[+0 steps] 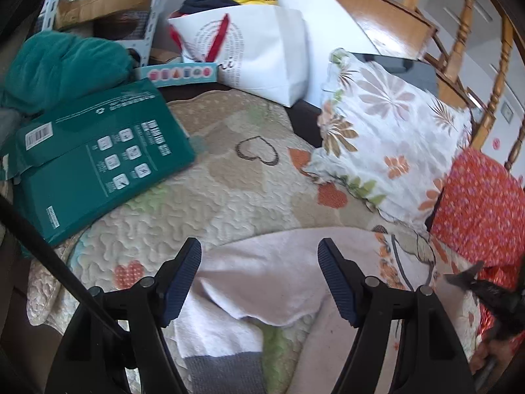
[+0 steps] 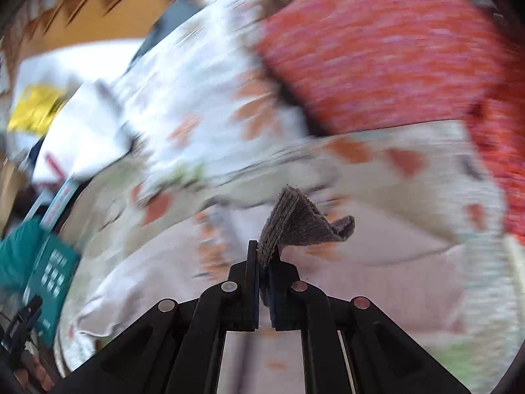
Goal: Fold small clothes
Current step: 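Grasp the grey cuff with the right tool and lift it across the shirt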
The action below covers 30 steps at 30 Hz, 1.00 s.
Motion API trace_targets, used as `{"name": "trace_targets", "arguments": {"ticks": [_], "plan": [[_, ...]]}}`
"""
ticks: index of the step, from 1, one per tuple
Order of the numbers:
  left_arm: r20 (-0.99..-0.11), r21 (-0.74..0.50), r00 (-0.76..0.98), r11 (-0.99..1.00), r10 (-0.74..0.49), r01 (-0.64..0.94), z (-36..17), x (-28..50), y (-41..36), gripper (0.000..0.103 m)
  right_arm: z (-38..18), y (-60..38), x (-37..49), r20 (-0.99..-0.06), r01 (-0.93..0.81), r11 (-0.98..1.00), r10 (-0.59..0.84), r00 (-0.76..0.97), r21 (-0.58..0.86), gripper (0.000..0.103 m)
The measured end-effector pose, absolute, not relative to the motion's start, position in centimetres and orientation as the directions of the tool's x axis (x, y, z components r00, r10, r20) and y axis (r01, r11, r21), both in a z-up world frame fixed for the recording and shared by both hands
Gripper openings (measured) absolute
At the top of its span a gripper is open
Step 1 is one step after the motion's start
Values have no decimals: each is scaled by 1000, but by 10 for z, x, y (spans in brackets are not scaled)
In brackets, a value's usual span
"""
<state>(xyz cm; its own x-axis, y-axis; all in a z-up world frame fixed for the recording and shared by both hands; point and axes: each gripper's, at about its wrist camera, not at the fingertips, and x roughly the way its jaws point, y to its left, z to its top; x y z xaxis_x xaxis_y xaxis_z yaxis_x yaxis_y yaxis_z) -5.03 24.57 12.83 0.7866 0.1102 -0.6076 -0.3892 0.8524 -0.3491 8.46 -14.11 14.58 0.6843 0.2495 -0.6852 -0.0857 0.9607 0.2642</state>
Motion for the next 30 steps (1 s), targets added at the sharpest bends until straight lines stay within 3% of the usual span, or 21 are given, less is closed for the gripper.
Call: {"name": "trace_targets", "arguments": {"ticks": [10, 14, 18, 20, 25, 30], "plan": [[-638, -406, 761, 790, 115, -460, 117, -50, 284, 73, 60, 13, 131, -799, -253, 950, 292, 525, 180, 5], [-638, -412, 758, 772, 135, -484, 116, -52, 290, 73, 34, 39, 135, -844, -346, 924, 314, 436, 164, 10], [-638, -405, 748, 746, 184, -529, 117, -59, 302, 73, 46, 48, 126, -807, -421, 863, 448, 384, 279, 18], [-641, -405, 737, 721, 214, -562, 116, -64, 311, 73, 61, 47, 113, -789, -437, 851, 471, 394, 290, 29], [-646, -409, 698, 633, 309, -658, 113, -90, 341, 73, 79, 67, 57, -763, -545, 769, 560, 321, 334, 35], [-652, -421, 672, 569, 352, -706, 110, -110, 363, 73, 73, 111, -13, -772, -708, 655, 584, 252, 264, 38]]}}
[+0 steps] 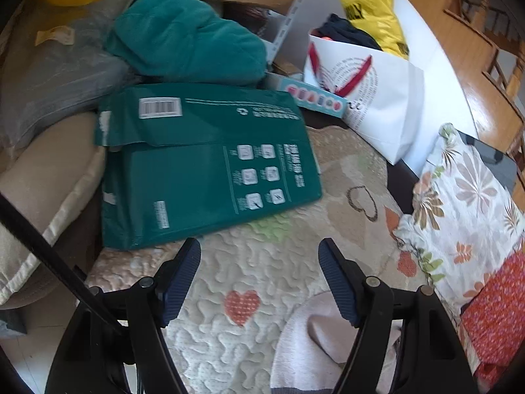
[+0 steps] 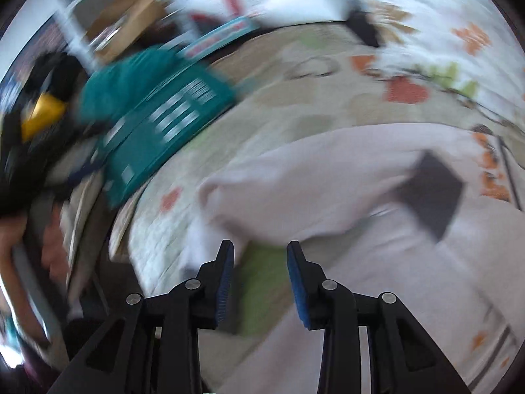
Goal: Fold small clothes
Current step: 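Grasp the grey cuff with the right tool and lift it across the shirt, then lay the cuff onto the shirt body and open the right tool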
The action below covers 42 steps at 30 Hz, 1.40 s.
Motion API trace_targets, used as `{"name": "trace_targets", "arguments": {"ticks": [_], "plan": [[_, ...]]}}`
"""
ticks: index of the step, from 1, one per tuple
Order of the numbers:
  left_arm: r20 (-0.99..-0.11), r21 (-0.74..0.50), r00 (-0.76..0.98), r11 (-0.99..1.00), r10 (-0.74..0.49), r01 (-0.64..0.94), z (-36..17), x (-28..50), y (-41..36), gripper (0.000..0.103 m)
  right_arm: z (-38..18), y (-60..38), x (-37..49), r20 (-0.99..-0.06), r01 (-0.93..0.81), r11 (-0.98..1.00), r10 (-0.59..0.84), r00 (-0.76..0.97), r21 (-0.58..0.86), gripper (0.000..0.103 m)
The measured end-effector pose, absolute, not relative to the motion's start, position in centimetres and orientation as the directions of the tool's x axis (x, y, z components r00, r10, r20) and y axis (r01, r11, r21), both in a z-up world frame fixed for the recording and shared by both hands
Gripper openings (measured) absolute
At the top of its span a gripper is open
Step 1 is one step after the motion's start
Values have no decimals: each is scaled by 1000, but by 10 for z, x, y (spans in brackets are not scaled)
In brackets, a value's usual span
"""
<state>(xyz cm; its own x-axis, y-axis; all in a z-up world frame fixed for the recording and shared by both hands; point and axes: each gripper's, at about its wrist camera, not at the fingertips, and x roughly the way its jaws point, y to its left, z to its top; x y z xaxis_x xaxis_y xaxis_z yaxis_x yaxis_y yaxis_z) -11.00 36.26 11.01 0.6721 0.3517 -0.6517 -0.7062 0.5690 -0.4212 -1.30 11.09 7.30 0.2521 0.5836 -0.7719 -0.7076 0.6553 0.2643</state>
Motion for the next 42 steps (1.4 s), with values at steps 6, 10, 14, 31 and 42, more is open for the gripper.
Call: {"name": "trace_targets", "arguments": {"ticks": [6, 10, 14, 31, 42], "plan": [[-659, -450, 657, 509, 365, -734, 106, -125, 383, 73, 55, 153, -86, -811, -871, 491, 507, 294, -9, 53], [-661, -461, 652, 484, 372, -743, 103, -132, 391, 73, 28, 170, -112, -826, -904, 399, 450, 339, -154, 55], [-663, -470, 650, 469, 373, -748, 100, -138, 397, 73, 7, 179, -103, -834, -878, 432, 393, 388, -205, 25], [-674, -424, 690, 627, 264, -654, 103, -92, 340, 74, 243, -60, 55, -486, -386, 750, 649, 584, 538, 7], [-686, -342, 714, 805, 138, -485, 109, -30, 246, 77, 125, -274, 102, -783, 164, 947, 122, 610, 275, 7]]}}
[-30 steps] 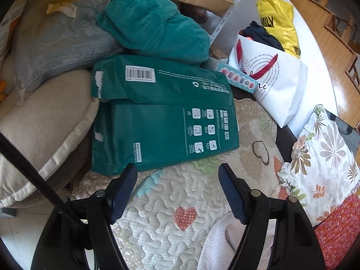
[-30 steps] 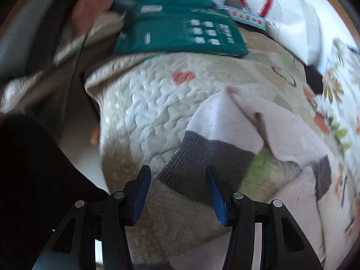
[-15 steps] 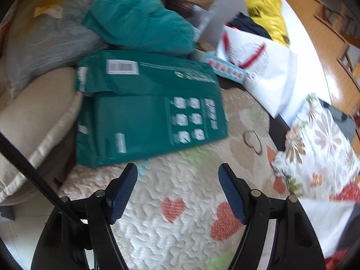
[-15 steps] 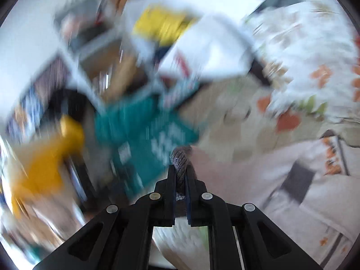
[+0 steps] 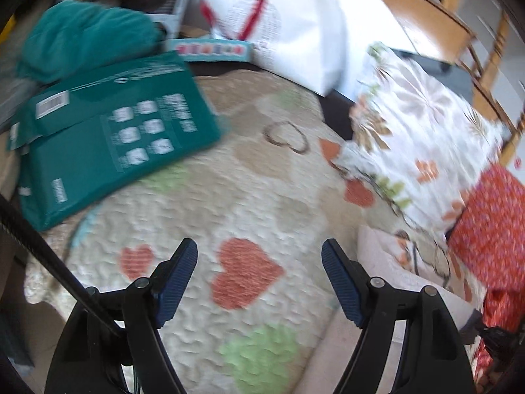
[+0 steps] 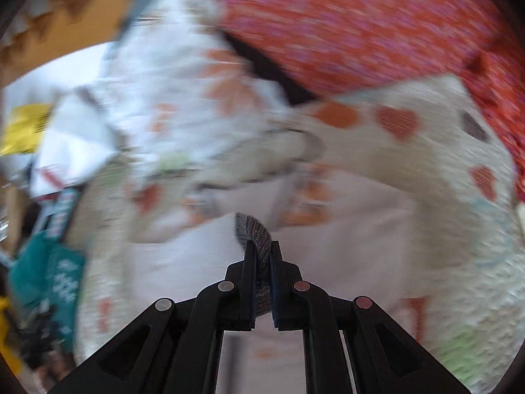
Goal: Fold small clothes
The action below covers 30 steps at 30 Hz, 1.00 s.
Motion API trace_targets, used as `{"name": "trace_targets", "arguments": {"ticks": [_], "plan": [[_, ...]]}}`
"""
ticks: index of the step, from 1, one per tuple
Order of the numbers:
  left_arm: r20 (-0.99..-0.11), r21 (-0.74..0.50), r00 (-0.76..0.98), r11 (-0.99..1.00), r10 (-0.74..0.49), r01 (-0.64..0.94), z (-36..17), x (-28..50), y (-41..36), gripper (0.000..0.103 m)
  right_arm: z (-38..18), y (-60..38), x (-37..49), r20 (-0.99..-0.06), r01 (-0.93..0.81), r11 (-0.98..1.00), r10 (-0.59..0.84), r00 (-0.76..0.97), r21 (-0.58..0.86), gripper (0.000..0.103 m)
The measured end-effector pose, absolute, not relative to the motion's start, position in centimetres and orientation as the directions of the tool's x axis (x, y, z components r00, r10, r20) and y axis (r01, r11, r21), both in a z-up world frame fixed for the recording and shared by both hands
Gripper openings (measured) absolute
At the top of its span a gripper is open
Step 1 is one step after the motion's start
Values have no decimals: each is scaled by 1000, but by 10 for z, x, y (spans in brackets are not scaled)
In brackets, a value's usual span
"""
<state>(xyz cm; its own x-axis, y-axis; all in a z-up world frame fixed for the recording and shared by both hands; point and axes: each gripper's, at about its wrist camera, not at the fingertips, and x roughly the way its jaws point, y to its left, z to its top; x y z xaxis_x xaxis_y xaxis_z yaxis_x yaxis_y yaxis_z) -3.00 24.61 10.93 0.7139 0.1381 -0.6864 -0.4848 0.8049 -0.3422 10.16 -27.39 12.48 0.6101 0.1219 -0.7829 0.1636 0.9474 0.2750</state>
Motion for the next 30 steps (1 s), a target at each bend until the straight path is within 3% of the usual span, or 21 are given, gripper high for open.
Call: {"name": "trace_targets", "arguments": {"ticks": [5, 8, 9, 11, 20, 22, 25, 30], "plan": [[-707, -300, 701, 855, 100, -424, 108, -7, 211, 77, 88, -305, 110, -843, 235, 970, -74, 533, 64, 12], [-718, -273, 689, 873, 94, -404, 105, 2, 198, 77, 94, -325, 100, -811, 291, 953, -110, 574, 78, 15], [-725, -265, 683, 880, 88, -395, 103, 6, 194, 77, 98, -330, 96, -806, 294, 951, -96, 584, 99, 19], [-731, -258, 678, 887, 80, -382, 102, 10, 190, 77, 103, -337, 90, -795, 294, 947, -81, 602, 126, 39], [-771, -208, 634, 922, 51, -328, 85, 21, 168, 77, 84, -286, 83, -806, 86, 970, 138, 575, 227, 39], [-777, -194, 627, 926, 56, -323, 83, 22, 165, 77, 64, -286, 93, -846, 111, 975, 108, 523, 192, 39], [-786, -189, 616, 932, 46, -311, 78, 20, 163, 77, 52, -299, 91, -865, 190, 970, 36, 501, 150, 23], [-810, -216, 586, 939, -19, -267, 64, 14, 166, 77, 87, -311, 31, -811, 195, 966, 24, 584, 169, 42]]}}
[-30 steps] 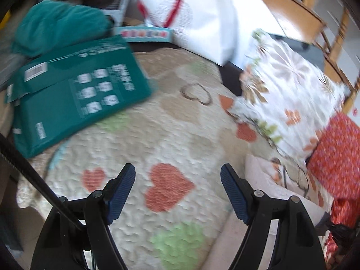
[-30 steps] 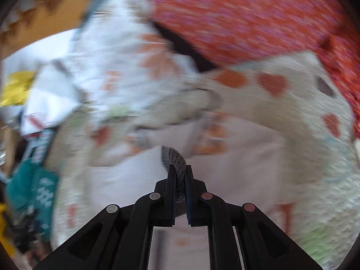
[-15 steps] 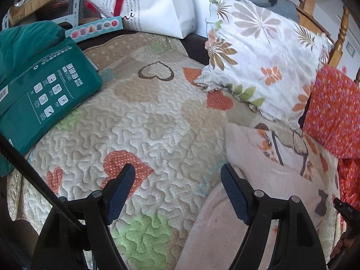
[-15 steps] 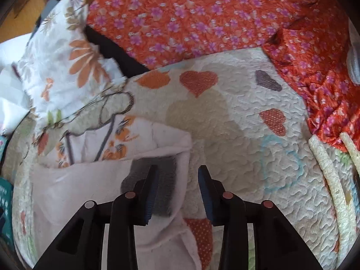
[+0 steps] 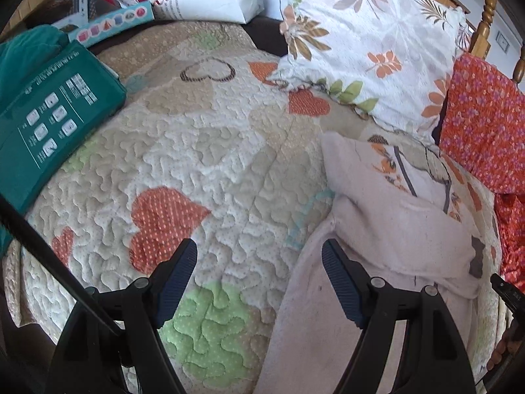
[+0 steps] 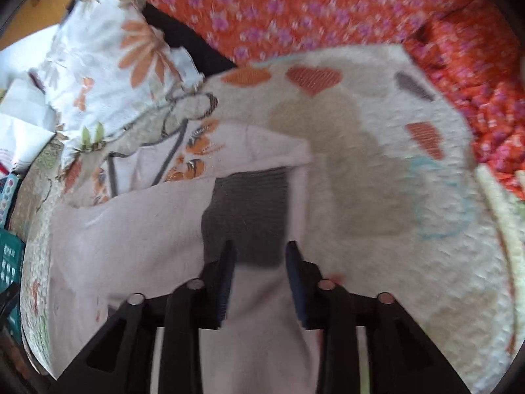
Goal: Fold small clothes
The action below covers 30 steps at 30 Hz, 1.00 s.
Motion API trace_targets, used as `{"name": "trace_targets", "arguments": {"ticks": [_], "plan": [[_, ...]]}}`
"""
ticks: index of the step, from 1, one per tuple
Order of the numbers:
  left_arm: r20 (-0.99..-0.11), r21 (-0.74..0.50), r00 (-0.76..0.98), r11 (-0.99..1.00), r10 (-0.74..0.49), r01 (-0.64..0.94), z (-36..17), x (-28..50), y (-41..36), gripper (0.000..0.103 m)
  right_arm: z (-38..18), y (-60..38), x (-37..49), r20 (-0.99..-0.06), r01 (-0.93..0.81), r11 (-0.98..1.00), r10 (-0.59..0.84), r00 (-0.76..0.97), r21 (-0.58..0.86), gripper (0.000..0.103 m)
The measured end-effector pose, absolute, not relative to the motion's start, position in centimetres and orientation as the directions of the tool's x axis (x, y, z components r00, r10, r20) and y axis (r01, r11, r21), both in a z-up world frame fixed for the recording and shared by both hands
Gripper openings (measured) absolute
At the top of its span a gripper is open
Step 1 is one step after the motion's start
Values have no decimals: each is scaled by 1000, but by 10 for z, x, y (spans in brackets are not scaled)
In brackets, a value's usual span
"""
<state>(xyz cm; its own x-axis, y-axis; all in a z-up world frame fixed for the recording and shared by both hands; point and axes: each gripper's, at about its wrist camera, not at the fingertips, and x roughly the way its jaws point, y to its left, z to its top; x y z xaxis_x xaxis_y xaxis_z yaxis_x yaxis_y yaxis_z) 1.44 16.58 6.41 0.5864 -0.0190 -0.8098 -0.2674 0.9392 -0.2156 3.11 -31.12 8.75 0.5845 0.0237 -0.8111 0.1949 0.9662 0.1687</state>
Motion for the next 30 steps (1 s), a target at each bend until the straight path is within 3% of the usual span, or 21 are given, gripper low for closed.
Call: {"name": "trace_targets", "arguments": {"ticks": [5, 8, 11, 13, 16, 18, 20, 25, 30], "plan": [[-834, -333, 524, 914, -171, -231, 33, 2, 170, 77, 86, -346, -26, -811, 239, 931, 92, 577, 276, 52], [-797, -506, 481, 838, -364, -204, 9, -8, 168, 77, 60, -366, -55, -795, 257, 869, 222, 564, 424, 53], [-777, -508, 515, 844, -363, -172, 7, -21, 157, 77, 22, -364, -76, -742, 261, 778, 356, 568, 572, 53], [-774, -504, 514, 852, -370, -144, 7, -29, 150, 77, 16, -360, -86, -703, 249, 750, 373, 605, 612, 53], [-756, -547, 486, 831, -439, -100, 4, -44, 139, 71, -5, -347, -95, -610, 207, 633, 523, 595, 746, 53], [-757, -552, 460, 831, -464, -69, 1, -57, 130, 59, -11, -339, -105, -577, 186, 597, 572, 583, 780, 53], [-747, -579, 438, 813, -500, -57, -3, -70, 125, 55, -14, -333, -115, -556, 171, 577, 601, 574, 799, 53], [-748, -576, 432, 816, -504, -44, -9, -108, 113, 54, -20, -320, -139, -526, 165, 530, 659, 537, 832, 53], [-771, -556, 408, 829, -490, -55, -20, -131, 99, 54, -13, -304, -163, -612, 139, 648, 596, 519, 749, 53]]}}
